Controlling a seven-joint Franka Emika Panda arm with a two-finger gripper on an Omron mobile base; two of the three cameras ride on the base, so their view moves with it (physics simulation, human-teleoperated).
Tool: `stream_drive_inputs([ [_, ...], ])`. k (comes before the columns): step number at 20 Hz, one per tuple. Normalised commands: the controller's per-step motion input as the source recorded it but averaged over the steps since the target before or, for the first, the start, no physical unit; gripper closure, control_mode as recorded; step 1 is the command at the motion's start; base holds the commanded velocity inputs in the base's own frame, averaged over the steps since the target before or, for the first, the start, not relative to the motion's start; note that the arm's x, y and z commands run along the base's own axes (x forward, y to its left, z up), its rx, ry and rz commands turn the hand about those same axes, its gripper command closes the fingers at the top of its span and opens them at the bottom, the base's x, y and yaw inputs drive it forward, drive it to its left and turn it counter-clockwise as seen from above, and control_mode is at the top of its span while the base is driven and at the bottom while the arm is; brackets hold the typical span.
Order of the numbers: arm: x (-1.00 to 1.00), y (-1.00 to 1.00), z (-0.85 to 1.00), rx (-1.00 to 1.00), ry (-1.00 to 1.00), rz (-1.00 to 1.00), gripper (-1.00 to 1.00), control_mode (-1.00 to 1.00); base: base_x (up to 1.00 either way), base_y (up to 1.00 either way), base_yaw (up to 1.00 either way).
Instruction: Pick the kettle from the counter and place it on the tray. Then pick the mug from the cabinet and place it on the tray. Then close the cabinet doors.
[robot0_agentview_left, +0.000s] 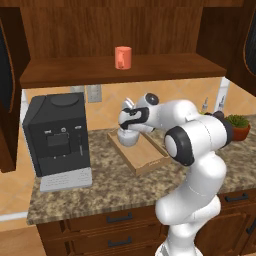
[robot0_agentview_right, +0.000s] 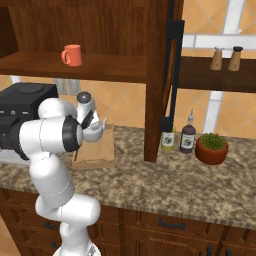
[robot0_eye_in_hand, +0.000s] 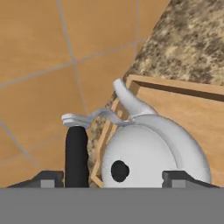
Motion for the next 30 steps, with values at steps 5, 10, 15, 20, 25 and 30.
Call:
stream_drive_inputs([
  [5,-0.06,0.01,0.07,0.0,-0.06,0.01,-1.0,-1.0,0.0,0.0,0.0],
  [10,-0.23,0.0,0.26,0.0,-0.21,0.05,-1.0,-1.0,0.0,0.0,0.0],
  [15,-0.42,0.01,0.41,-0.01,-0.16,0.14,-1.0,-1.0,0.0,0.0,0.0],
  [20,-0.62,0.0,0.33,-0.13,-0.04,0.11,-1.0,-1.0,0.0,0.0,0.0],
  [25,-0.6,0.0,0.32,-0.22,0.0,0.1,-1.0,-1.0,0.0,0.0,0.0],
  [30,-0.4,0.0,0.67,-0.22,0.01,0.16,-1.0,-1.0,0.0,0.0,0.0],
])
